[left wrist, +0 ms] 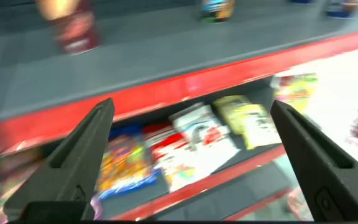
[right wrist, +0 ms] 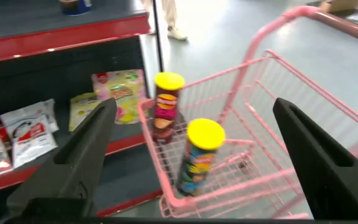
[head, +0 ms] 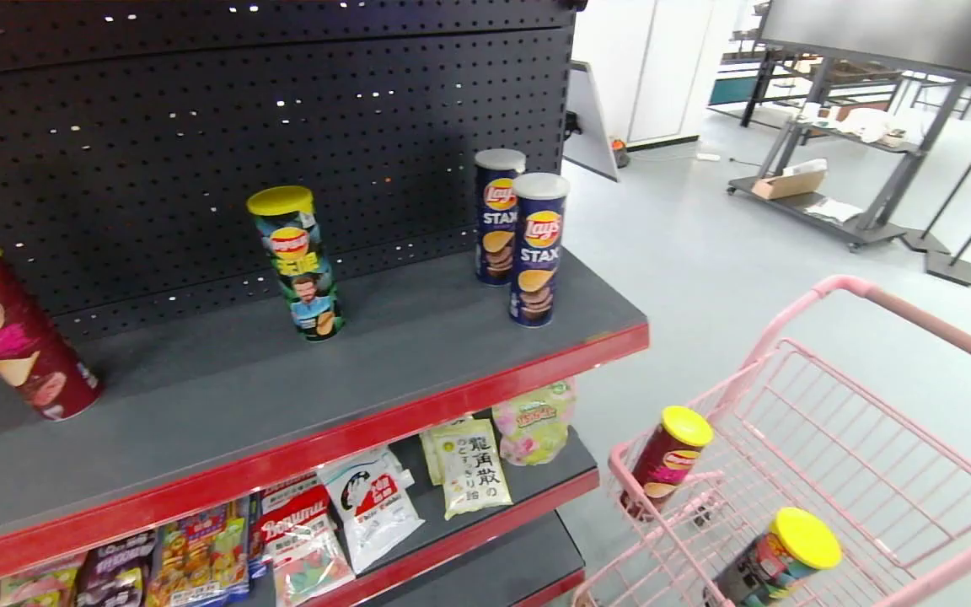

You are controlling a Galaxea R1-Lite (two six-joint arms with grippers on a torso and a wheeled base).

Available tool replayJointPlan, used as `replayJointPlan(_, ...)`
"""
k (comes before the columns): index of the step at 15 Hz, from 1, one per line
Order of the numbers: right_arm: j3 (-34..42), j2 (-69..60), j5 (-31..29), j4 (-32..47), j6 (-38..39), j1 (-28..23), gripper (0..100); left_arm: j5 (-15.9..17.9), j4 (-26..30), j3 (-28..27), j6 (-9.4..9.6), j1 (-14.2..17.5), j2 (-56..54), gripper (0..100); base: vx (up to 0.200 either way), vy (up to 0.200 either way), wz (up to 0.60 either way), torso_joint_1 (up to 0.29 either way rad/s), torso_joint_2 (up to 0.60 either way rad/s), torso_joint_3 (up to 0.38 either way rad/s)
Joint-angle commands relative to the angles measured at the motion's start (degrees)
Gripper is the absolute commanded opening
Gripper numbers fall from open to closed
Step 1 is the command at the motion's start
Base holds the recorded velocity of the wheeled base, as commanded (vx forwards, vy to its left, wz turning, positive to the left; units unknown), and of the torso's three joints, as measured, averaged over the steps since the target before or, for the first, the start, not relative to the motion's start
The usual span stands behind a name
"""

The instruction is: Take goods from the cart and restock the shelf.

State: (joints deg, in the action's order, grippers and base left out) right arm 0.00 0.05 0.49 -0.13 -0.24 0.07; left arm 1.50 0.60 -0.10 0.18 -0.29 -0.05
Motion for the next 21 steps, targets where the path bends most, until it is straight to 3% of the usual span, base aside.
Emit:
replayJointPlan(1, 0.0, 0.0, 0.0, 0.0, 0.1, 0.0, 100, 0.0, 0.0, 0.0, -0.01, -0.1, 0.0, 100, 0.0, 0.0, -0.6, 0.007, 0.0, 0.002)
replayJointPlan(4, 0.0, 0.0, 0.0, 0.0, 0.1, 0.0, 100, 0.0, 0.0, 0.0, -0.01, -0.1, 0.0, 100, 0.0, 0.0, -0.6, 0.004, 0.0, 0.001)
replayJointPlan(10, 0.0, 0.0, 0.1, 0.0, 0.2, 0.0, 100, 0.0, 0.0, 0.0, -0.01, 0.0, 0.0, 100, 0.0, 0.0, 0.0, 0.0, 0.0, 0.0)
replayJointPlan(21, 0.0, 0.0, 0.1, 0.0, 0.2, 0.0, 100, 0.0, 0.0, 0.0, -0.09, -0.1, 0.0, 100, 0.0, 0.0, 0.0, -0.136, 0.33, 0.194)
